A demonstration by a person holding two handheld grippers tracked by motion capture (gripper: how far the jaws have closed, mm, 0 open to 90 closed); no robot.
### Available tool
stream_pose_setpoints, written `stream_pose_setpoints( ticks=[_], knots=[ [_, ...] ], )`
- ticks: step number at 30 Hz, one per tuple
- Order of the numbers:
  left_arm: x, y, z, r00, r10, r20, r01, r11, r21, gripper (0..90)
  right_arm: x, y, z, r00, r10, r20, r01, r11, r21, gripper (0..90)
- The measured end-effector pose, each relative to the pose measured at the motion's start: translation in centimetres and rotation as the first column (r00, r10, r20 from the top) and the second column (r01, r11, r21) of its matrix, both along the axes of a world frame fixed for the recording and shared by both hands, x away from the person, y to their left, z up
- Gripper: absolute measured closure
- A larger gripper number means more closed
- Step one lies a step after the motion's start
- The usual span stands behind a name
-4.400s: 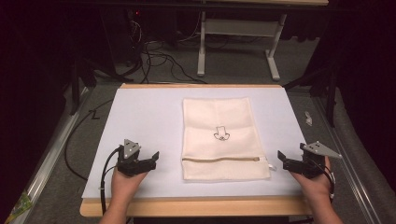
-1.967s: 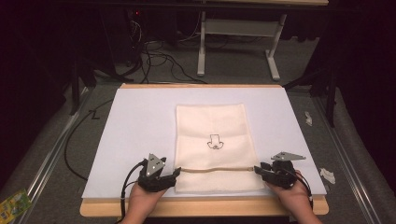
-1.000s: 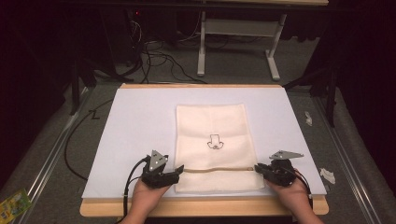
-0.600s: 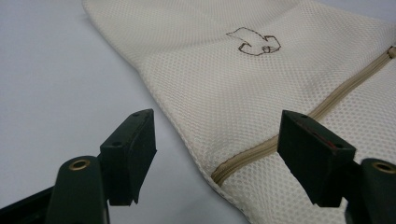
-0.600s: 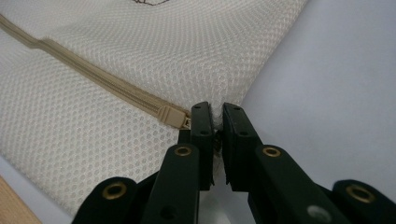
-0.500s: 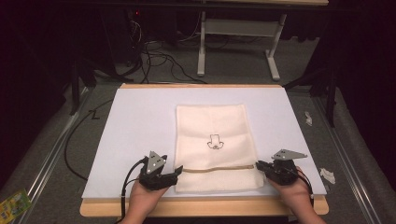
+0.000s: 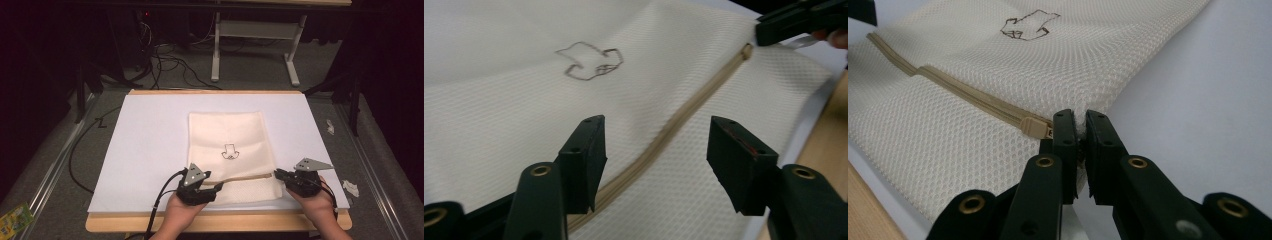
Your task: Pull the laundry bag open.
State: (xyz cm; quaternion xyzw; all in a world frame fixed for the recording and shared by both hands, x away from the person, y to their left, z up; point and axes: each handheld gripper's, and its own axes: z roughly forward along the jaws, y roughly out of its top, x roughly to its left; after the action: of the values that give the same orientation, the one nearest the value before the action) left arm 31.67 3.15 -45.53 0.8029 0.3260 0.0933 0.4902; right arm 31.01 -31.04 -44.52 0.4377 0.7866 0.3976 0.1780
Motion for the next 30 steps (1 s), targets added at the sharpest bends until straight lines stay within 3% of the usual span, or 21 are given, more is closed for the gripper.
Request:
stream_pose_setpoints(
  ticks=[8,11,14,15,20,30],
  knots=[
    [0.1,-4.4,-0.2,0.9962,-0.079,-0.037,0.077,0.9953,-0.059,48.1,-0.3,0.2,0.3,0.9997,0.019,0.017,-0.019,1.0,0.01,85.5],
    [0.5,-6.8,-0.4,0.9935,-0.109,-0.033,0.107,0.9929,-0.052,51.4,-0.3,0.2,0.4,0.9996,0.018,0.022,-0.018,1.0,0.014,85.5],
    [0.8,-7.9,-0.5,0.9936,-0.108,-0.032,0.106,0.9928,-0.054,51.5,-0.3,0.2,0.4,0.9996,0.02,0.02,-0.02,1.0,0.016,85.5],
    [1.2,-8.9,-0.8,0.9927,-0.112,-0.045,0.109,0.9914,-0.073,52.9,-0.3,0.2,0.4,0.9994,0.026,0.023,-0.027,0.999,0.02,85.5],
    [1.3,-10.6,-1.4,0.9905,-0.119,-0.068,0.113,0.9899,-0.086,56.5,-0.4,0.1,0.5,0.9992,0.026,0.029,-0.027,0.999,0.026,85.5],
    [1.5,-13.0,-1.8,0.9917,-0.095,-0.087,0.084,0.9886,-0.125,70.0,-0.5,0.2,0.7,0.9986,0.031,0.042,-0.033,0.999,0.036,85.5]
  ],
)
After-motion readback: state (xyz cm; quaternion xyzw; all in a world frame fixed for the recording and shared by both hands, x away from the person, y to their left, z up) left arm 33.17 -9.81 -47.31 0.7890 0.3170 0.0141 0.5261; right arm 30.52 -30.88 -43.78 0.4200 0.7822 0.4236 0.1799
